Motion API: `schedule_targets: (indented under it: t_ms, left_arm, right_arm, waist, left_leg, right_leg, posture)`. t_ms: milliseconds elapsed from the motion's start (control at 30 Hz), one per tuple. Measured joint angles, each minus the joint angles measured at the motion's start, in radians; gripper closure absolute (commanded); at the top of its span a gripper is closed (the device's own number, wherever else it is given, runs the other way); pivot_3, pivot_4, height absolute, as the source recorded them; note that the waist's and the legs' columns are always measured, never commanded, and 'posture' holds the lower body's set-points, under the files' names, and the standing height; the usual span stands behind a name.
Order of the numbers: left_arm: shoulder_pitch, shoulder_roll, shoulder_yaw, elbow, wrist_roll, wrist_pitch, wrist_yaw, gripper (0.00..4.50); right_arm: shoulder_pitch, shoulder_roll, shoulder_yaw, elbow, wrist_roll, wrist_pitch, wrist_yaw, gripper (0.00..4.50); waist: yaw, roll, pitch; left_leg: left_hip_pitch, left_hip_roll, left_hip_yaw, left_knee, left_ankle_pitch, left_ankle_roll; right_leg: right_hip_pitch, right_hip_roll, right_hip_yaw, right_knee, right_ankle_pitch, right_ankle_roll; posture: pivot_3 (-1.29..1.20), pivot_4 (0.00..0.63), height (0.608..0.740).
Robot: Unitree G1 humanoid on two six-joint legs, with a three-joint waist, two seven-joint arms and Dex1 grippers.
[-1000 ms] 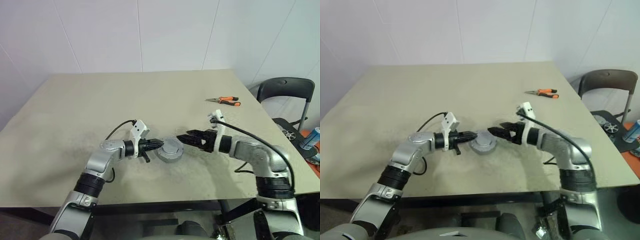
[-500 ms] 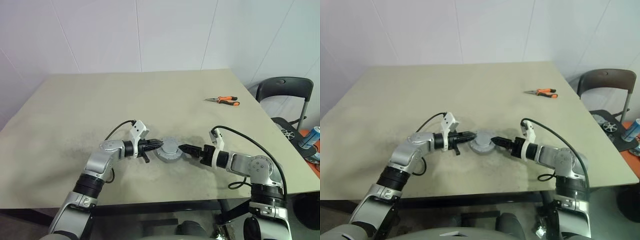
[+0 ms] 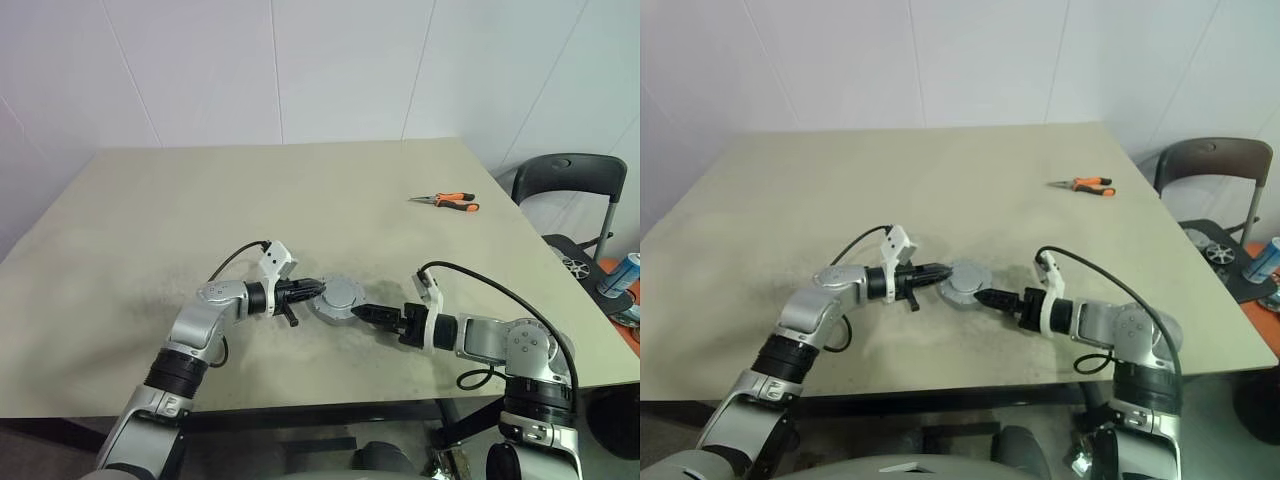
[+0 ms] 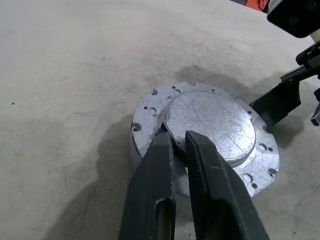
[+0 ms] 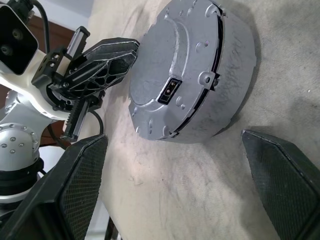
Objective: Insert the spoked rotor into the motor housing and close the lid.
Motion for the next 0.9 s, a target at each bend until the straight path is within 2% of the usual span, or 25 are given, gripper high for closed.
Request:
schedule_targets:
  t_ms: [200, 600, 900]
  left_arm:
    - [0.009, 0.001, 0.002, -0.005, 0.000, 0.000, 0.009, 4.03]
    - [0.020, -0.007, 0.020, -0.005, 0.000, -0.009, 0.029, 4.03]
    - [0.020, -0.014, 0.022, 0.009, 0.000, -0.029, 0.028, 4.03]
  right_arm:
    - [-0.007, 0.039, 0.005, -0.002, -0.016, -0.023, -0.045, 0.04]
    - [-0.090, 0.219, -0.064, -0.014, -0.039, 0.051, -0.229, 0.04]
    - [-0.143, 0.230, -0.092, 0.040, -0.078, 0.016, -0.263, 0.04]
  waist:
    - [-0.004, -0.001, -0.001]
    - [-0.003, 0.001, -0.001]
    - [-0.001, 0.001, -0.001]
  left_leg:
    - [0.002, 0.000, 0.000, 0.001, 0.000, 0.000]
    - [0.001, 0.000, 0.000, 0.001, 0.000, 0.000]
    - [0.000, 0.000, 0.000, 0.000, 0.000, 0.000]
  right_leg:
    - [0.002, 0.000, 0.000, 0.000, 0.000, 0.000]
    - [0.000, 0.000, 0.000, 0.001, 0.001, 0.002]
    - [-0.001, 0.000, 0.000, 0.000, 0.002, 0.003]
  posture:
    - [0.00, 0.000, 0.740]
    - [0.00, 0.000, 0.740]
    - [0.00, 0.000, 0.740]
